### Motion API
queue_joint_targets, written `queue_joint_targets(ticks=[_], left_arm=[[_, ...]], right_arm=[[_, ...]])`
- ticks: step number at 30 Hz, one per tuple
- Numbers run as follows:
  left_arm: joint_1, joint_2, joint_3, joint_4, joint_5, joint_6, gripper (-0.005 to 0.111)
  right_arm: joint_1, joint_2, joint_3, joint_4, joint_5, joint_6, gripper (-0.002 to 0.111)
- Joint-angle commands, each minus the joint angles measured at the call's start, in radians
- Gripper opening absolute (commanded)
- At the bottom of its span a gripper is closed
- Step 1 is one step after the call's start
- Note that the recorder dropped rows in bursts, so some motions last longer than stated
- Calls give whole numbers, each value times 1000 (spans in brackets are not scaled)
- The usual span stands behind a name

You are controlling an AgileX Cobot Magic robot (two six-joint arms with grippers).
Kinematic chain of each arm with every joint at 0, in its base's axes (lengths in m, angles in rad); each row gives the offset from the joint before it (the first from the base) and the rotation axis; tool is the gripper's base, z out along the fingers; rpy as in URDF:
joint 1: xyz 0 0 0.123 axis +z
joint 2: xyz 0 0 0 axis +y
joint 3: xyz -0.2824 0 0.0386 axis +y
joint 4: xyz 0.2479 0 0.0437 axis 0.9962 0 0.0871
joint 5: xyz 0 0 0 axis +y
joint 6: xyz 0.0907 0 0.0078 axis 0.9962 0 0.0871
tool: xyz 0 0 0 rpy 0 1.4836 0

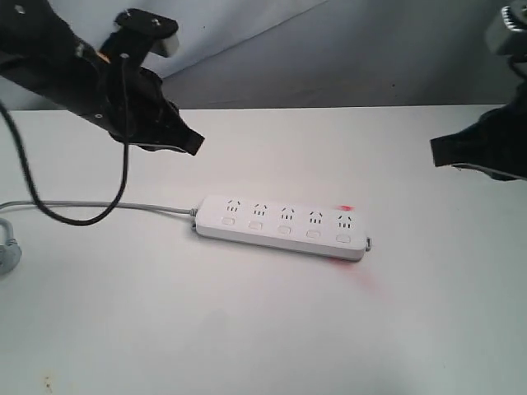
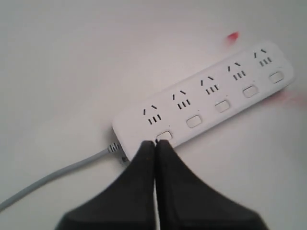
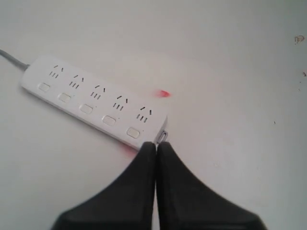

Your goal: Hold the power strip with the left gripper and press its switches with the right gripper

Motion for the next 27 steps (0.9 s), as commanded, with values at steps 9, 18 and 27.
queue_joint_targets(ticks=[9, 18, 27], left_arm=[[-5, -564, 410, -6, -75, -131, 0], [-5, -1016, 729, -14, -209, -307, 0], [-5, -1360, 935, -3, -350, -307, 0]], right_arm=[[-10, -588, 229, -8, 162, 169, 0], [-10, -1023, 348, 11, 283, 253, 0], [-12, -1130, 396, -9, 315, 284, 0]])
